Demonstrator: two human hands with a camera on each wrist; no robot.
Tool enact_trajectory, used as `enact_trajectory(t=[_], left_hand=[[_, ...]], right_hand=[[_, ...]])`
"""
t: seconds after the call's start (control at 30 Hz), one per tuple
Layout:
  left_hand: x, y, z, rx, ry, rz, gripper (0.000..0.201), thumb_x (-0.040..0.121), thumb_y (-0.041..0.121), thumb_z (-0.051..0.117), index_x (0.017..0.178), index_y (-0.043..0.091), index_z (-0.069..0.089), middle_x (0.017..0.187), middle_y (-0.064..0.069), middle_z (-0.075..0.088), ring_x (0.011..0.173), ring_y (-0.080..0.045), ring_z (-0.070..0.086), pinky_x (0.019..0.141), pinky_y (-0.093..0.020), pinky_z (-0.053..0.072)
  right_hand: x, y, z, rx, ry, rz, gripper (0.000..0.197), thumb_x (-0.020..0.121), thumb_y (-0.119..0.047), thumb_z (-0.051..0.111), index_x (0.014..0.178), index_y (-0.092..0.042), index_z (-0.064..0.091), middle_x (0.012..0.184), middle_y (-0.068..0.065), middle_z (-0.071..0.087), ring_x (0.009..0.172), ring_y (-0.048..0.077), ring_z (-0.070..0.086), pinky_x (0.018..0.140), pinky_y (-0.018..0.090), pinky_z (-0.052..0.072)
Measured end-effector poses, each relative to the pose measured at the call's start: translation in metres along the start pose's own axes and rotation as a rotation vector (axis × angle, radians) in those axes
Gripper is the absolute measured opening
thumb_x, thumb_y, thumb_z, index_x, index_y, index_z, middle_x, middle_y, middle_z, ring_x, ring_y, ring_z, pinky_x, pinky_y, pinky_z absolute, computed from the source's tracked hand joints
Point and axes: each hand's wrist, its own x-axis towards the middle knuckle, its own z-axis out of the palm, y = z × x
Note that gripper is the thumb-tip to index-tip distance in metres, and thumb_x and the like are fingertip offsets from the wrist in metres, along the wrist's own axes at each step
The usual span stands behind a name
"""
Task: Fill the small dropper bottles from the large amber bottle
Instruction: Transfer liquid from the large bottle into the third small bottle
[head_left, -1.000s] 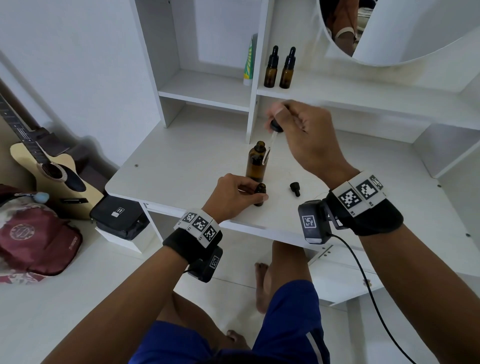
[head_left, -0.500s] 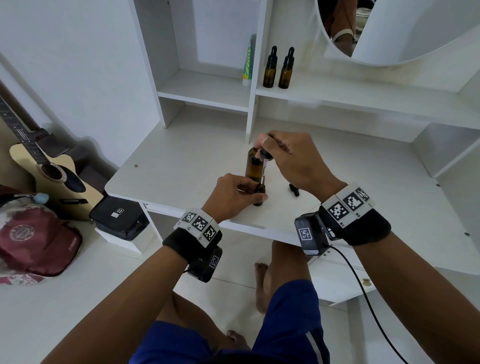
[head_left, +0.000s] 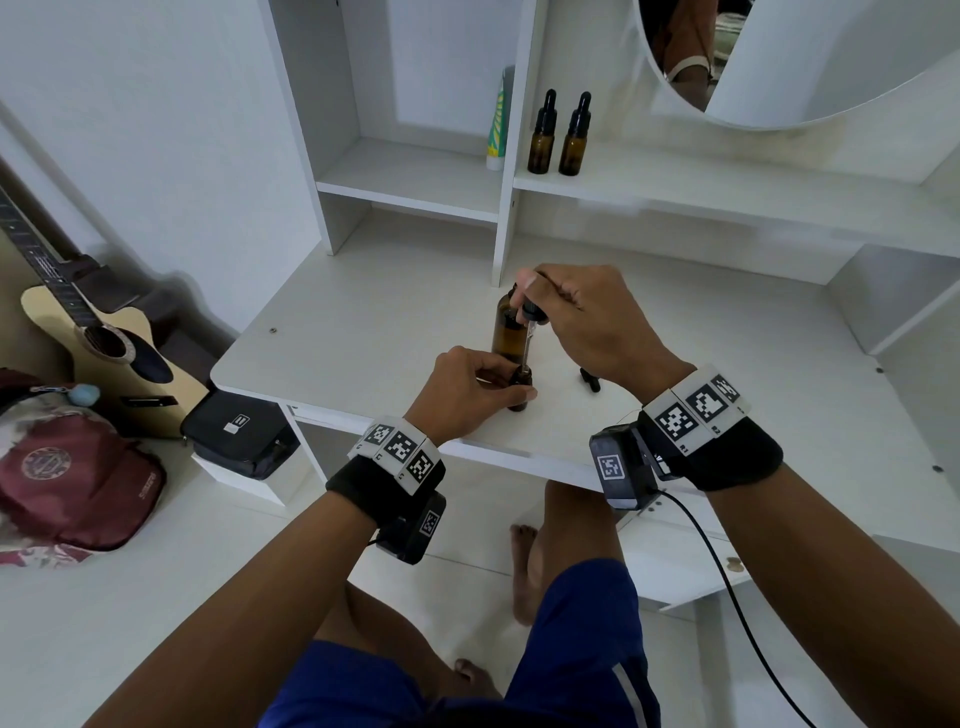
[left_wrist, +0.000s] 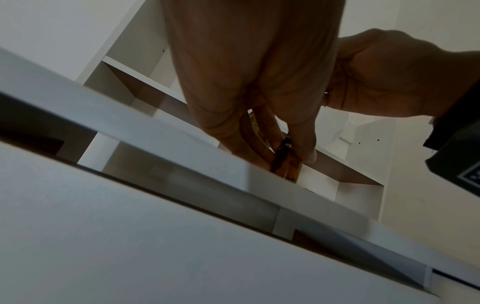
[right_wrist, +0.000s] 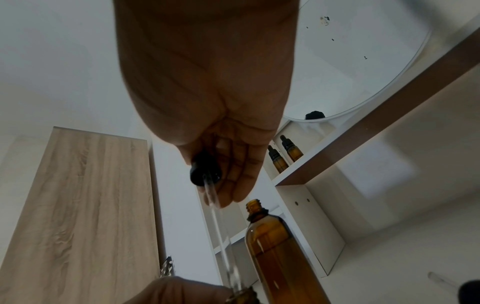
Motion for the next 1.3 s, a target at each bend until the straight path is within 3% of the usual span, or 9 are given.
enact_trajectory(t=[0.23,0.53,0.7,0.83,1.0,1.3], left_hand=[[0.0,0.0,0.0,-0.005,-0.004,-0.001,0.023,0.074,0.025,0.083,0.094,0.014,0.078,0.087,0.003,0.076,0.081,-0.006,0.072,0.087,-0.023,0.055],[0.0,0.0,0.0,0.009,-0.001,0.006,0.024,0.075,0.026,0.083,0.096,0.015,0.079,0.089,0.004,0.076,0.081,-0.004,0.071,0.082,-0.016,0.053],[0.0,-0.001,0.0,-0.006,-0.007,0.003,0.024,0.075,0.025,0.083,0.096,0.014,0.078,0.088,0.003,0.077,0.081,-0.005,0.072,0.083,-0.018,0.054],[0.0,-0.001,0.0,0.005,0.001,0.014,0.024,0.075,0.026,0.083,0.096,0.015,0.079,0.089,0.004,0.076,0.08,-0.003,0.071,0.082,-0.016,0.053],[0.0,-0.002,-0.001,-0.002,-0.007,0.013,0.023,0.075,0.025,0.083,0.095,0.014,0.078,0.088,0.004,0.076,0.081,-0.005,0.071,0.084,-0.019,0.054],[0.001,-0.003,0.0,0.002,-0.006,0.002,0.023,0.075,0.026,0.083,0.096,0.017,0.079,0.089,0.006,0.076,0.08,0.0,0.07,0.08,-0.011,0.05]], right_hand=[[0.0,0.001,0.001,-0.026,-0.01,-0.007,0.038,0.103,-0.029,0.047,0.086,-0.006,0.073,0.072,-0.004,0.069,0.067,0.012,0.066,0.073,0.04,0.056],[-0.001,0.003,0.002,-0.055,0.019,-0.015,0.036,0.103,-0.029,0.048,0.088,-0.009,0.075,0.075,-0.006,0.071,0.068,0.006,0.067,0.073,0.038,0.057],[0.0,0.007,0.003,-0.082,0.032,-0.024,0.047,0.1,-0.04,0.048,0.087,-0.003,0.073,0.074,0.005,0.072,0.067,0.023,0.069,0.068,0.045,0.056],[-0.001,0.009,0.004,-0.076,0.037,-0.027,0.041,0.102,-0.034,0.049,0.09,-0.007,0.076,0.076,0.003,0.073,0.068,0.017,0.07,0.07,0.043,0.057],[0.0,0.007,0.003,-0.088,0.041,0.008,0.044,0.099,-0.041,0.049,0.087,-0.006,0.073,0.074,0.004,0.072,0.069,0.023,0.07,0.067,0.045,0.056],[0.018,0.0,-0.013,-0.021,0.21,-0.036,0.044,0.101,-0.037,0.049,0.09,-0.002,0.072,0.076,0.006,0.073,0.07,0.019,0.07,0.071,0.045,0.056]])
